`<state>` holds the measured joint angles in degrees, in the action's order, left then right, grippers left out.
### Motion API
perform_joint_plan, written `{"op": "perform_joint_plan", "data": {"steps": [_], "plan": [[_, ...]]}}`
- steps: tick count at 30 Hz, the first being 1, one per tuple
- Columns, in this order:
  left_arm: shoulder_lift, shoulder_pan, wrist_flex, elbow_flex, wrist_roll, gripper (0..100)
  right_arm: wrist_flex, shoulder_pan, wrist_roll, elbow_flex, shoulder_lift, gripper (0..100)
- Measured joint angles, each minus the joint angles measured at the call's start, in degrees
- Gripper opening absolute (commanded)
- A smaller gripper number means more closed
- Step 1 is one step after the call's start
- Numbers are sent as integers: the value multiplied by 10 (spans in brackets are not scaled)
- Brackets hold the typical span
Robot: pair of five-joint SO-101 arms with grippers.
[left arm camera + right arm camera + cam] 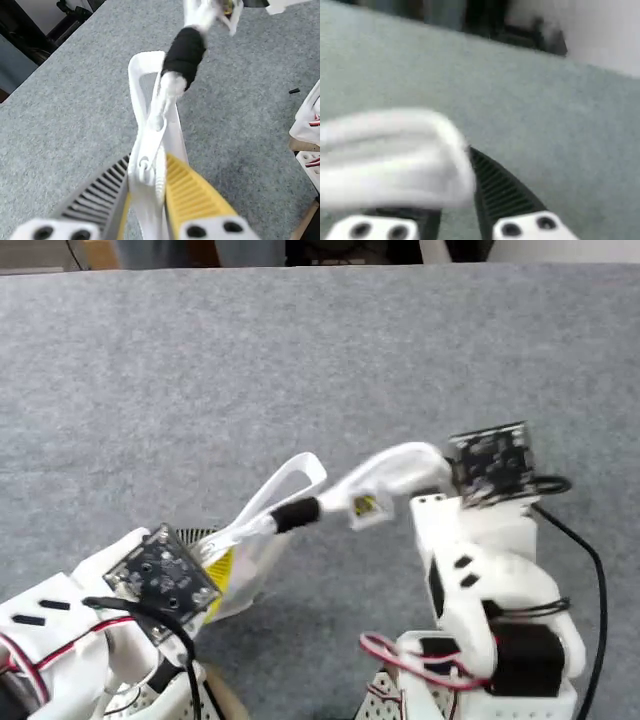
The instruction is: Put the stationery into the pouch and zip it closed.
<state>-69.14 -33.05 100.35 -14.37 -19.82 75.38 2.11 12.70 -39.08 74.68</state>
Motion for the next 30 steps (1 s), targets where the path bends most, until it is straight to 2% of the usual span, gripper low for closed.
{"op": "perform_joint_plan", "data": {"steps": [5, 9, 12, 16, 21, 26, 30], "plan": [[-1, 1, 0, 0, 1, 28, -28, 46, 4, -45, -1, 13], [-1, 1, 0, 0, 12, 28, -47, 21, 4, -53, -1, 15], [-1, 1, 0, -2, 16, 28, -28, -57, 4, -49, 14, 57], [-1, 29, -33, -29, 16, 28, 25, -207, 4, -19, 61, 149], [-1, 83, -105, -89, 15, 28, 68, -368, -46, -7, 116, 156], [-1, 91, -117, -105, 18, 28, 64, -437, -73, -7, 127, 156], [-2, 92, -118, -107, 18, 28, -9, -476, -75, -25, 127, 153]]}}
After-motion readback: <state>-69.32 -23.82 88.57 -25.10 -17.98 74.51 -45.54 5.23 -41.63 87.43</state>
